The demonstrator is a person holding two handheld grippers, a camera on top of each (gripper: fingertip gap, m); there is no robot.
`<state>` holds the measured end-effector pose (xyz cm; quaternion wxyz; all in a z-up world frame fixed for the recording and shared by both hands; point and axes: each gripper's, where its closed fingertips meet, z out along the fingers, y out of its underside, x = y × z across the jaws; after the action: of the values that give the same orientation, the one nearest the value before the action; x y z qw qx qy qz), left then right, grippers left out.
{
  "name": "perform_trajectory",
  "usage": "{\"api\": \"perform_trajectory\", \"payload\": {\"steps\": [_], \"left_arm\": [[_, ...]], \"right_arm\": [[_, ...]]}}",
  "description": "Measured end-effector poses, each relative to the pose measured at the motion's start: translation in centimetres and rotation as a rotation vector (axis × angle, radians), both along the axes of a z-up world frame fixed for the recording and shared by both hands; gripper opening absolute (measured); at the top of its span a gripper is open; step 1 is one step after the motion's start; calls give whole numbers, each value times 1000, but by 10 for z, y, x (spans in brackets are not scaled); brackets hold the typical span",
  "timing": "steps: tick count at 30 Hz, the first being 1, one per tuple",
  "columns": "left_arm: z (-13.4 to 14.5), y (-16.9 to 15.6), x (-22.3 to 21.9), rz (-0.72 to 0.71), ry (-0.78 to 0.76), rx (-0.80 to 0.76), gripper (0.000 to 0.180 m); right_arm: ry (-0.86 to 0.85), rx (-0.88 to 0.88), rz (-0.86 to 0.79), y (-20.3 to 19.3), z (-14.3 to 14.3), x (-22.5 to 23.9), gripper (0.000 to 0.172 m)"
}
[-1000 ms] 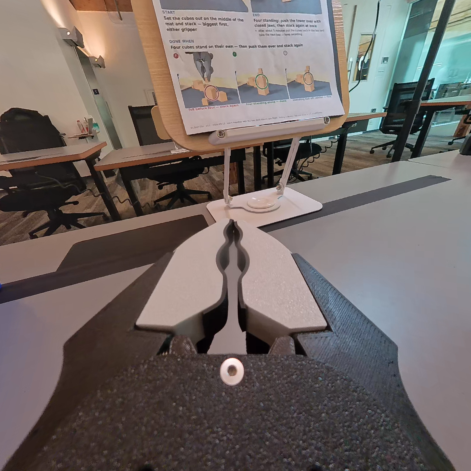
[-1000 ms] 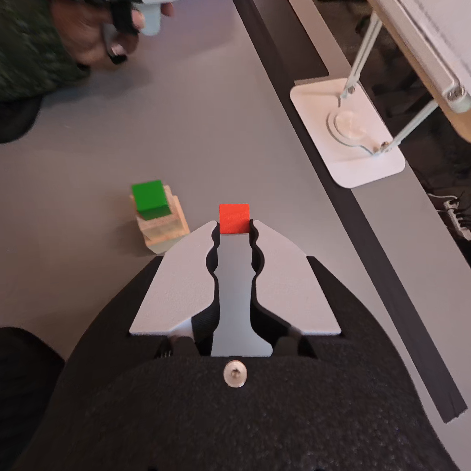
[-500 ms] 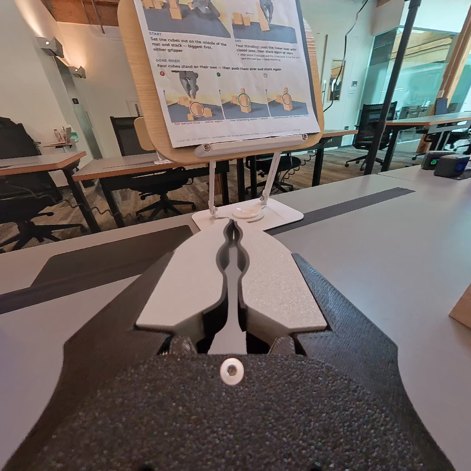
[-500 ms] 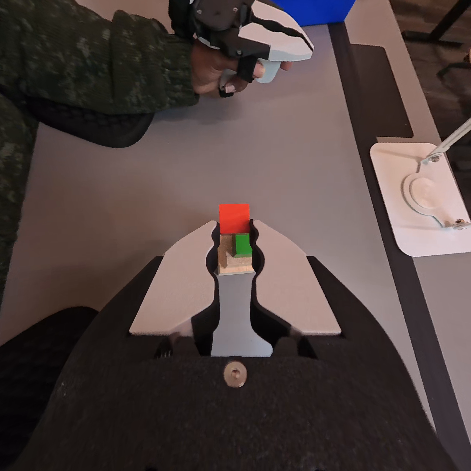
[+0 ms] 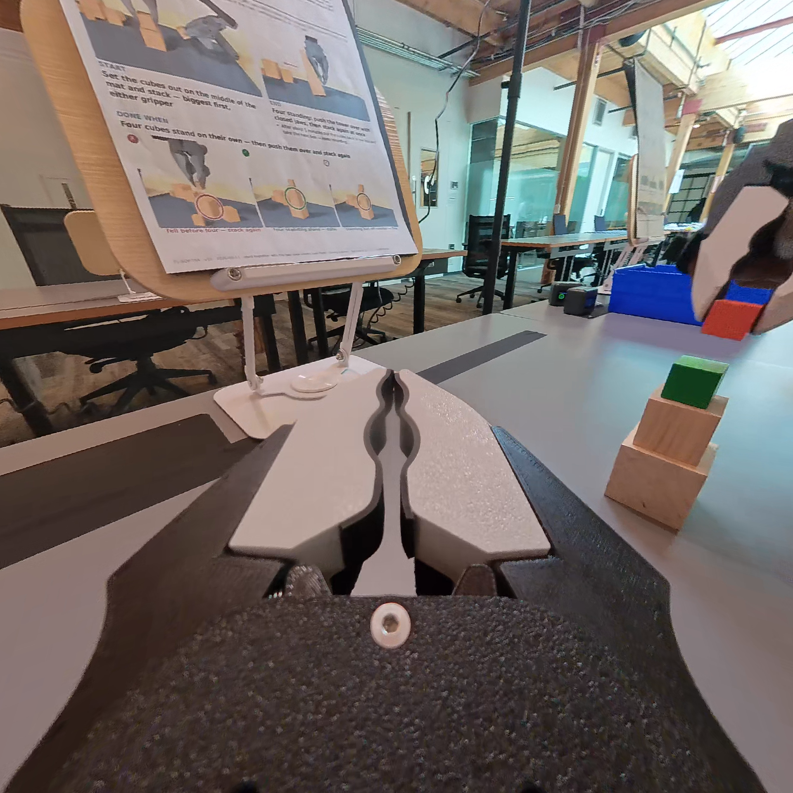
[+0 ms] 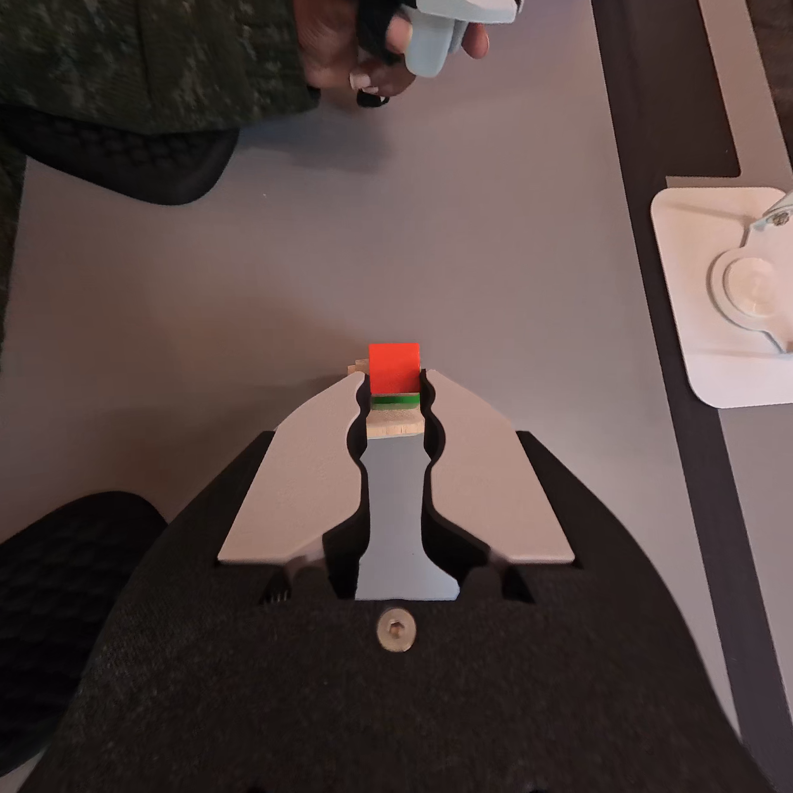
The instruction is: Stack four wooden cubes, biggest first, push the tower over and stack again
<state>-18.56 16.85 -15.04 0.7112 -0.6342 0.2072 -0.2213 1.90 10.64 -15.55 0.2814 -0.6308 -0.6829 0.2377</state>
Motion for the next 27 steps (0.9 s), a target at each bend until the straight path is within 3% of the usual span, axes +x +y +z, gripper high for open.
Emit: {"api": "perform_trajectory", "payload": {"steps": [27], "left_arm": [[-6, 2, 5, -12, 30, -21, 0]], "right_arm": [[-18, -16, -16, 3, -19, -3, 22]]}}
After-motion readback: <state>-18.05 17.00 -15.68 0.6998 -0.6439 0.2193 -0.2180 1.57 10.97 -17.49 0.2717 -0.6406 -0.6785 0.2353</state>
